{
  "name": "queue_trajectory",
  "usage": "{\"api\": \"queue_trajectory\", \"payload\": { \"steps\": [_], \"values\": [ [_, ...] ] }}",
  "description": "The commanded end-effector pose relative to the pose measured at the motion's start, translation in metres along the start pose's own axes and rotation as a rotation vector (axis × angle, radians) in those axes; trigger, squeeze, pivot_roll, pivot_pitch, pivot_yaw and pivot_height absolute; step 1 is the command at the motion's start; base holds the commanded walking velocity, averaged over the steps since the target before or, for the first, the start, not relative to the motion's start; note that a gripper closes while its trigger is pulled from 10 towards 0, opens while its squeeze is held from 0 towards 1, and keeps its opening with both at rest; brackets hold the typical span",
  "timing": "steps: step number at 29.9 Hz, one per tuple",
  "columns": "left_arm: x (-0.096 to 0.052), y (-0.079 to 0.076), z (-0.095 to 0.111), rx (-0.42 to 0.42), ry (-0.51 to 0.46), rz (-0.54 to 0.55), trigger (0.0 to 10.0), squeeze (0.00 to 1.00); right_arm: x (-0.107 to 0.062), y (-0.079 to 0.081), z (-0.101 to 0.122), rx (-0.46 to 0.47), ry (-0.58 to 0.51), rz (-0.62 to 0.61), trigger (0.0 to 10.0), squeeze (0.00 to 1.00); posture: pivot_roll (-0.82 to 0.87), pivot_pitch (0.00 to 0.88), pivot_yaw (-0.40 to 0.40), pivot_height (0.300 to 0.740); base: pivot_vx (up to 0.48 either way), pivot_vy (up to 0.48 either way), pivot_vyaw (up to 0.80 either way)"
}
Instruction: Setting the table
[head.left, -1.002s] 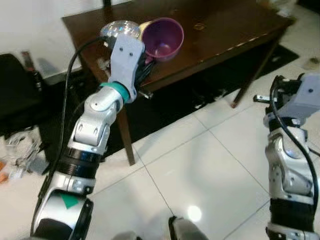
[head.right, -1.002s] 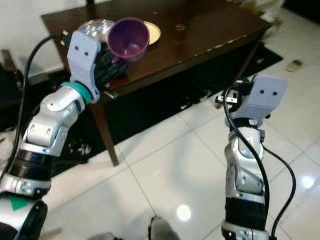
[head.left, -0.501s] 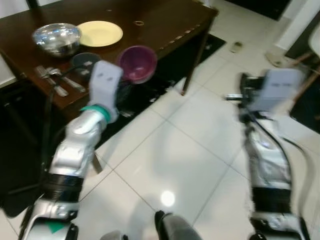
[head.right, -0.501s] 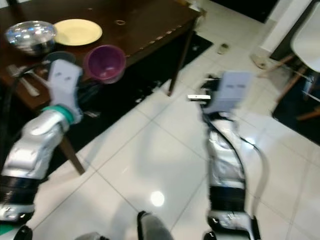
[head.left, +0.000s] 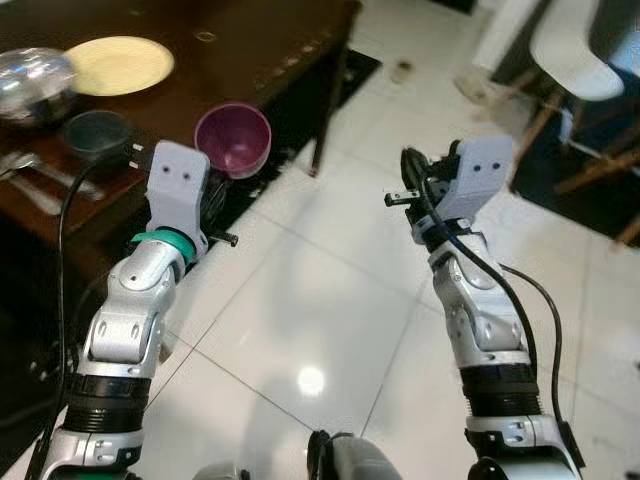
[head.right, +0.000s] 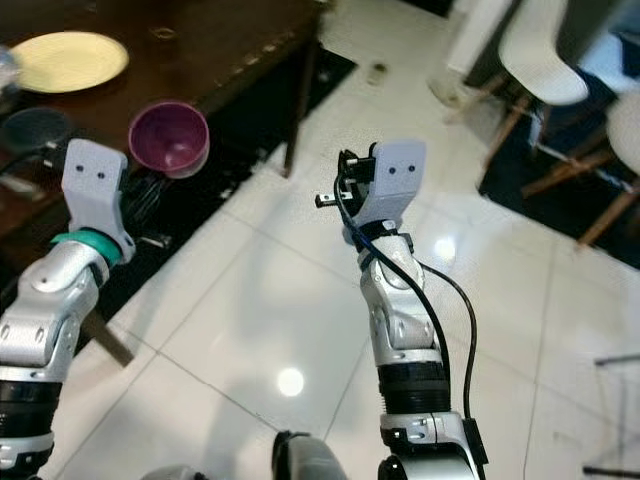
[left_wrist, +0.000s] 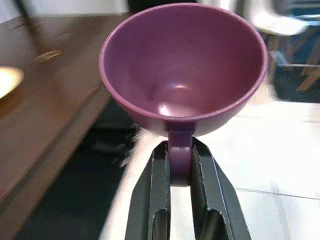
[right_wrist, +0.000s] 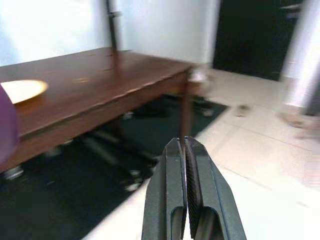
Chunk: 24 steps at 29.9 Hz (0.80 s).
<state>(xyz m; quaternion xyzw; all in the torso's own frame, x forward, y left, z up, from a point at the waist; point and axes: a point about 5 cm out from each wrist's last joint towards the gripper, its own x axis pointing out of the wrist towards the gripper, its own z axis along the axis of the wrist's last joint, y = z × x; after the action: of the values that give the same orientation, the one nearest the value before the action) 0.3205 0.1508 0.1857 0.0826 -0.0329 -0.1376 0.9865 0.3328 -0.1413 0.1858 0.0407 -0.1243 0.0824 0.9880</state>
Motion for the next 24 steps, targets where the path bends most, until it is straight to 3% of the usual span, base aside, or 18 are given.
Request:
{"api": "queue_trajectory", "payload": {
  "steps": [1,9,22,24],
  "values": [
    [0.002,-0.006,0.006,0.008,-0.03,-0.03,10.0,0.0,-0.003,-0.005,-0.001,0.006,-0.007,-0.018,10.0,0.0,0.09,0.005,-0.017,0.74,0.0,0.0,-0.8],
    [0.016,-0.015,0.017,0.005,-0.071,-0.071,10.0,0.0,-0.007,-0.008,0.001,-0.002,-0.026,-0.04,10.0,0.0,0.07,0.007,0.003,0.74,0.0,0.0,-0.8],
    [0.025,-0.029,0.023,0.005,-0.105,-0.125,10.0,0.0,-0.01,-0.008,0.002,0.009,-0.038,-0.056,10.0,0.0,0.05,0.007,0.02,0.74,0.0,0.0,-0.8],
    [0.027,-0.031,0.024,0.004,-0.112,-0.128,10.0,0.0,-0.01,-0.008,0.002,0.006,-0.04,-0.06,10.0,0.0,0.05,0.007,0.022,0.74,0.0,0.0,0.0]
  ]
}}
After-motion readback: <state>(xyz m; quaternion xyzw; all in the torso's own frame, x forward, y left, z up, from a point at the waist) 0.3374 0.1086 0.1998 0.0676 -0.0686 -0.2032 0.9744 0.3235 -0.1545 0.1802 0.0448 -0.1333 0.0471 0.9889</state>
